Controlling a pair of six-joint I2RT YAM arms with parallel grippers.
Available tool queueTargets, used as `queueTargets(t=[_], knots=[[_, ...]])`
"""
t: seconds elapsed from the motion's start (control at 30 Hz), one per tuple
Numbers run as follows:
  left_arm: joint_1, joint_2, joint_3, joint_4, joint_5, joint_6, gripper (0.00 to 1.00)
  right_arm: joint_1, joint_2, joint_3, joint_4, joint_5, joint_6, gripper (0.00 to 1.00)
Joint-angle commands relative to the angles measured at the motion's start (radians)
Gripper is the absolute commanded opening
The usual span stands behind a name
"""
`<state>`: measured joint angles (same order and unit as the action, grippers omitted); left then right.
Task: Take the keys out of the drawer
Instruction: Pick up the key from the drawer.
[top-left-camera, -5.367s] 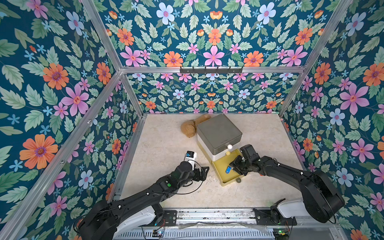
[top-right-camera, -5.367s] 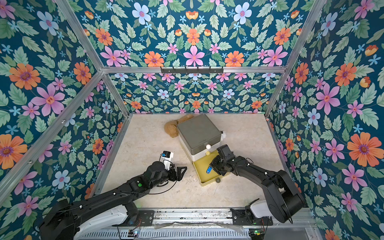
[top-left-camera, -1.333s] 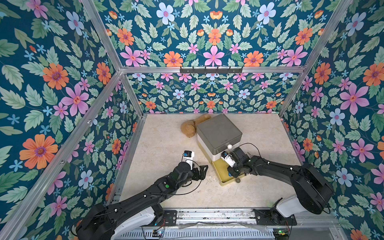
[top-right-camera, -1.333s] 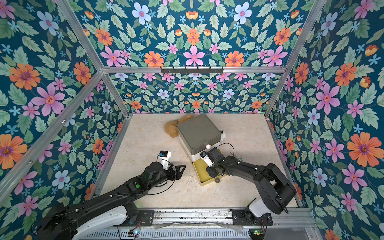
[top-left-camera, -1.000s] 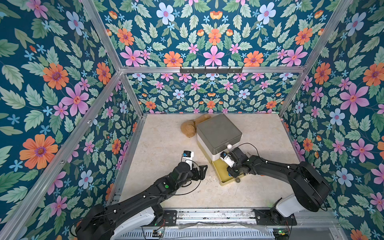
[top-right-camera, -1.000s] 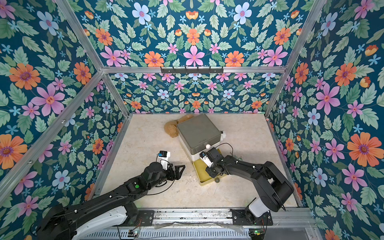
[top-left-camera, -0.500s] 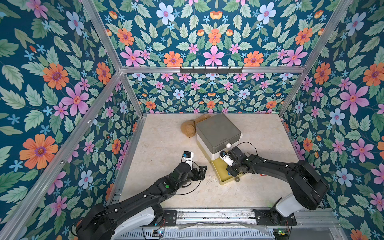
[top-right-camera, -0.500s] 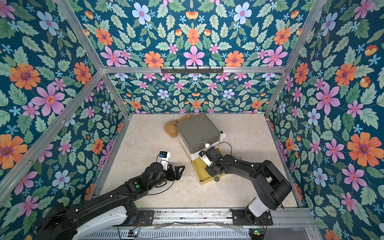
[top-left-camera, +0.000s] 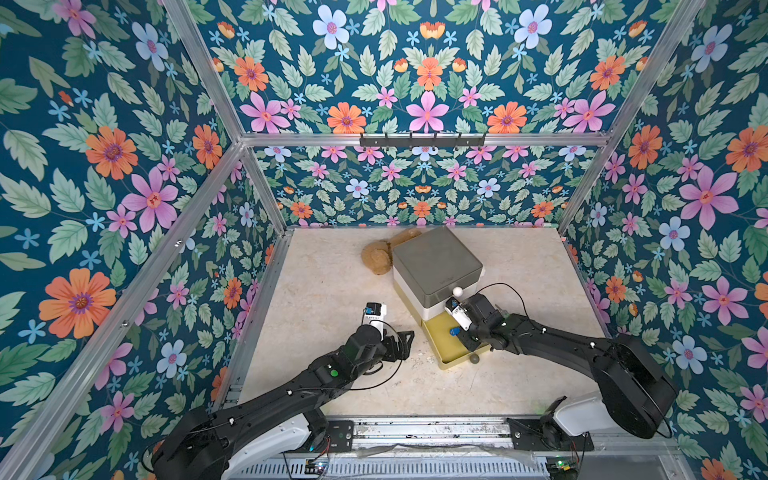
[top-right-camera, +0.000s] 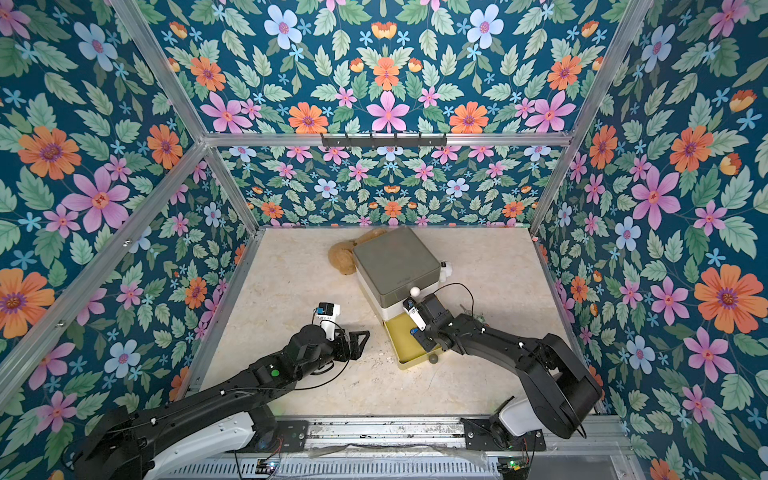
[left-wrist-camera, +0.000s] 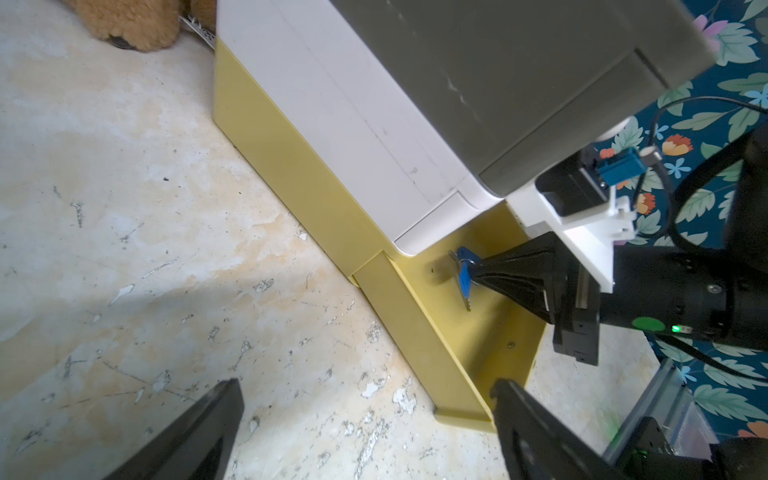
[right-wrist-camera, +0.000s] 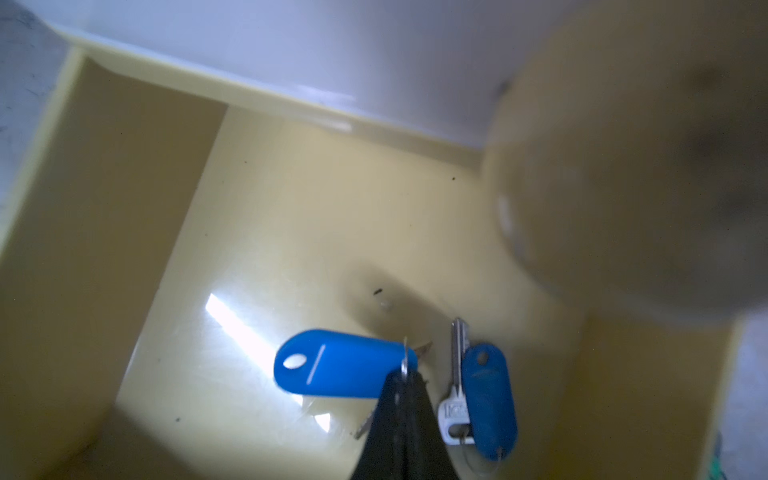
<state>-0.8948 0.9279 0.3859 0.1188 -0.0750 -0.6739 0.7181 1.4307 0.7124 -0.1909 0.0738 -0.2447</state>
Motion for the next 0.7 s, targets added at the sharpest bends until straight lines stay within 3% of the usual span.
queueTargets(t=[0.0,0.67], knots=[[0.000,-0.001,0.002,0.022,0.001,0.002,0.99,0.000,-0.031,-0.007,0.014,0.008,0.030,0.00],[-0.015,-0.010,0.037,0.034,0.014,0.001,0.99,0.003,-0.320,-0.057,0.080,-0.113,0.214,0.00]])
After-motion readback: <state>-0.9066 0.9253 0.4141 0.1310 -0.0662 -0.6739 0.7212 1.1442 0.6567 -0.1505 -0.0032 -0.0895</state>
